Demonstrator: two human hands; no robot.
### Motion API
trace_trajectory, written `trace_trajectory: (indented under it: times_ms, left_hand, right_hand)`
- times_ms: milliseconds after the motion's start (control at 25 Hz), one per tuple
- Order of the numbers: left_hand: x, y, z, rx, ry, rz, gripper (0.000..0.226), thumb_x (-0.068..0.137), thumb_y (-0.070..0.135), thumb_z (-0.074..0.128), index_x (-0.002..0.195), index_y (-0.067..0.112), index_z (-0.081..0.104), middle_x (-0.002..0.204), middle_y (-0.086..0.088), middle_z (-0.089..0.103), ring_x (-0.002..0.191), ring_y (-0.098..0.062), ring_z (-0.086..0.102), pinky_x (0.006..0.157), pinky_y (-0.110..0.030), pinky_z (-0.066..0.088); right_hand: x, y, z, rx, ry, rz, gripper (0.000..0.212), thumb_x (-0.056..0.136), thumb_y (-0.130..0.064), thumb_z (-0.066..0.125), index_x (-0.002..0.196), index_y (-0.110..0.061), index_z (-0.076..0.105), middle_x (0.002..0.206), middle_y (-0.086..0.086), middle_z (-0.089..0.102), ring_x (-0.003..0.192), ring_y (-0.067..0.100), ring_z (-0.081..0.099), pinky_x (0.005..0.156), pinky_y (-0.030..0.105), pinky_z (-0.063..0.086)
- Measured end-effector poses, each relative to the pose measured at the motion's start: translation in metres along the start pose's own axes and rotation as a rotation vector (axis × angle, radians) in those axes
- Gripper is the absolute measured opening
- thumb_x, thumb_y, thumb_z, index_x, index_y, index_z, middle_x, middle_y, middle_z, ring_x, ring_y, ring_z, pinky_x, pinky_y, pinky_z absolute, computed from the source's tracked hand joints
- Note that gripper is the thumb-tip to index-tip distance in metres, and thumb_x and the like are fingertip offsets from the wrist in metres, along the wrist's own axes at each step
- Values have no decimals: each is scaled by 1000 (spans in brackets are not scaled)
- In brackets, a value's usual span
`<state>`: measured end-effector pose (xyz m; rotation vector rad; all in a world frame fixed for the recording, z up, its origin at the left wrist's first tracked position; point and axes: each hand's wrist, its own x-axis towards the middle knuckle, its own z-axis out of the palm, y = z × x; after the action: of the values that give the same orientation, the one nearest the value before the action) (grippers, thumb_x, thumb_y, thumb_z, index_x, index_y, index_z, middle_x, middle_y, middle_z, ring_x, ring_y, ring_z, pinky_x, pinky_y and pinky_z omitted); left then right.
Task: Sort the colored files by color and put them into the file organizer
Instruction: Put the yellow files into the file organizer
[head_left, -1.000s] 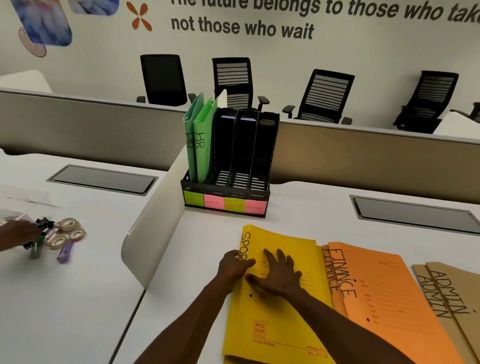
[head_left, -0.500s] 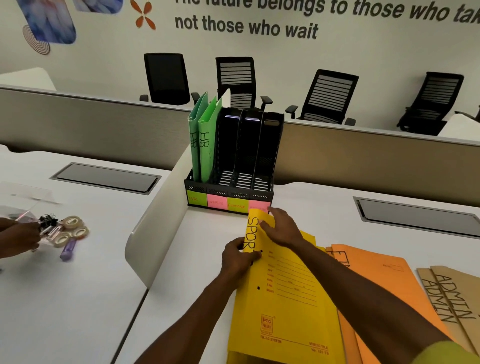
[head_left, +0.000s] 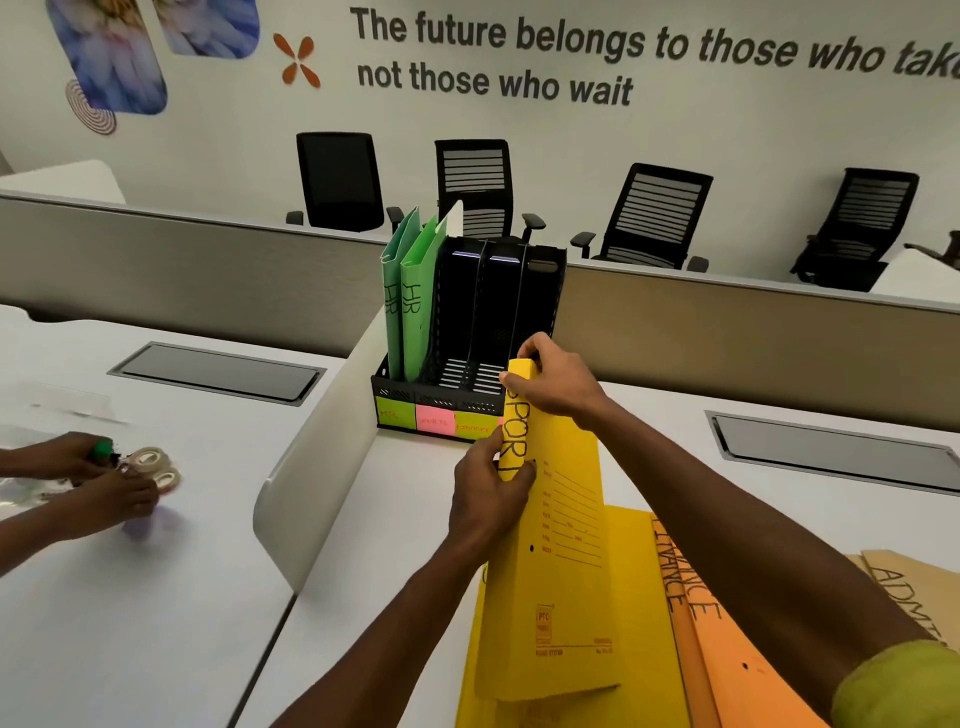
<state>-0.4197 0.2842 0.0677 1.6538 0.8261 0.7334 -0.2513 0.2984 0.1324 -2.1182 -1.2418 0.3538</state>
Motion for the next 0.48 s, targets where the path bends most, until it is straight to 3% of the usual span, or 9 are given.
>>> trace_trajectory:
  times_ms: [120,240,400,480]
  left_hand:
    - [0,15,-7,23,29,90,32,90,22,68,116,35,53,113,0,64,103,-16,61,91,-43,55]
    - [0,28,-12,40,68,188,30,90,19,67,113,35,54,108,-2,63,99,-15,60,87,-40,55]
    - [-1,42,-15,48,138,312,35,90,15,66,122,28,57,108,-1,61,98,-11,60,83,-29,55]
    - [1,47,-17,54,173,349,40,90,11,65,129,18,57,110,-2,60,100,-13,60,86,-31,55]
  right_hand:
    - [-2,-16,-10,-6,14,-51,43,91,-47,64,123,-19,56,103,-1,63,88,14,63,66,24,50]
    - [-4,-32,-22,-18,46,-105,40,92,-47,62,119,-16,62,106,1,66,94,16,62,71,26,50]
    - [-7,-57,-41,-55,133,-212,38,91,-45,66,117,-17,65,110,1,67,99,17,61,80,33,53]
    - [-7,-68,-50,-86,175,-265,40,89,-45,67,118,-17,64,113,1,67,102,17,59,83,34,52]
